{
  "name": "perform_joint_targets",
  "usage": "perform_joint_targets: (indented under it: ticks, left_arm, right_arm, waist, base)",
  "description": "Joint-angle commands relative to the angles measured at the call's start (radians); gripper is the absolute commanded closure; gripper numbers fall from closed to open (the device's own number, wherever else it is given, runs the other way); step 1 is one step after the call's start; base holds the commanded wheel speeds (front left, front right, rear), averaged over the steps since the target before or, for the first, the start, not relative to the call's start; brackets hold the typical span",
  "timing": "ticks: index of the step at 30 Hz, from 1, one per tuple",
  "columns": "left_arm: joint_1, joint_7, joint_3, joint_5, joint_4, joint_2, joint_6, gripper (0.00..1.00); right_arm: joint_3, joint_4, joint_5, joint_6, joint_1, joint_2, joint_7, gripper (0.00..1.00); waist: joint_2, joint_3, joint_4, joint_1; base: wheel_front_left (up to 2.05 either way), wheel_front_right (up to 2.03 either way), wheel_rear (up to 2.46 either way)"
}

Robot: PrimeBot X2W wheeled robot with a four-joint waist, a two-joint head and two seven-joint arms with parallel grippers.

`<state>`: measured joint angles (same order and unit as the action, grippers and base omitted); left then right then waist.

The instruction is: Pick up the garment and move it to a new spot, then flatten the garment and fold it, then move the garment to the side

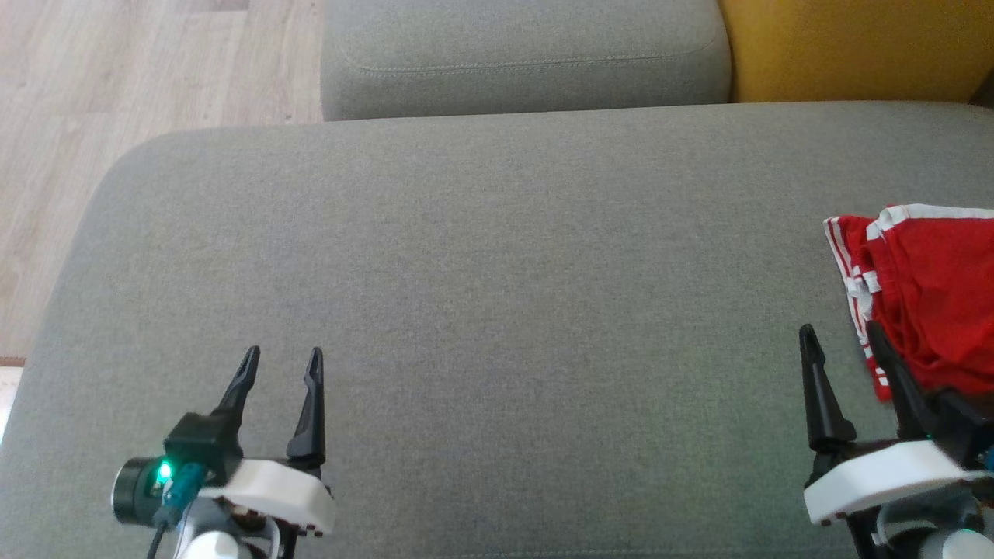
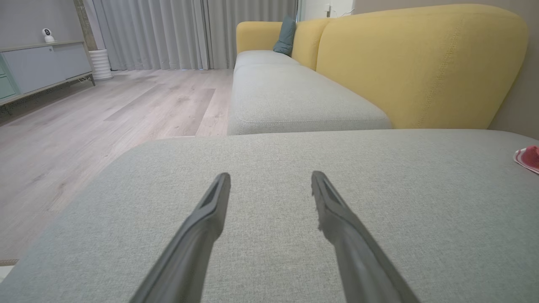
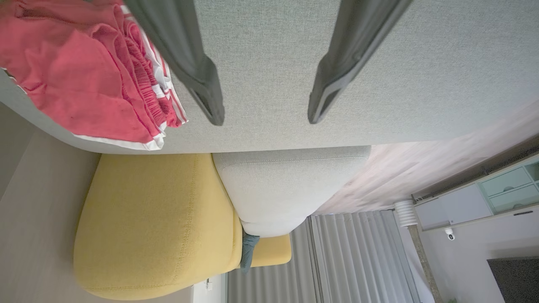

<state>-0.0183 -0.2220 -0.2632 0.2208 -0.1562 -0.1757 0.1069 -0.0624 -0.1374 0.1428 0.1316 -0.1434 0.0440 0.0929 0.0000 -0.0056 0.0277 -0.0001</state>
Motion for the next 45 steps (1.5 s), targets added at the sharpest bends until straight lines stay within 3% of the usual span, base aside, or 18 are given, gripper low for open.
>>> perform_joint_targets:
  ticks: [1,7,8,10,45]
  left_arm:
    - [0.046,-0.003,0.03,-0.008,0.039,-0.018,0.008,0.0]
    - [0.045,-0.002,0.025,-0.009,0.046,-0.023,0.014,0.0]
    - [0.0,0.0,-0.013,0.0,0.004,-0.004,0.009,1.0]
    - [-0.014,0.001,-0.018,0.004,-0.039,0.004,0.008,1.0]
    - [0.025,0.085,0.08,0.39,-0.054,0.03,-0.059,1.0]
  right_arm:
    - [0.024,-0.038,0.007,-0.001,0.03,0.006,0.002,0.0]
    - [0.023,-0.037,0.014,-0.001,0.029,0.006,0.002,0.0]
    - [0.0,0.004,0.007,0.0,0.0,0.0,0.0,1.0]
    - [0.002,0.054,0.011,0.0,-0.007,0.0,-0.001,1.0]
    - [0.009,0.142,0.427,0.0,0.062,0.017,-0.012,1.0]
  waist:
    - [0.0,0.0,0.001,0.0001]
    - [0.0,0.003,0.002,0.0001]
    - [0.0,0.003,0.002,0.0001]
    - [0.0,0.003,0.002,0.0001]
    - [0.0,0.004,-0.006,0.0001]
  base:
    - [0.0,0.0,0.0]
    - [0.0,0.0,0.0]
    - [0.0,0.0,0.0]
    - [0.0,0.0,0.0]
    - [0.0,0.0,0.0]
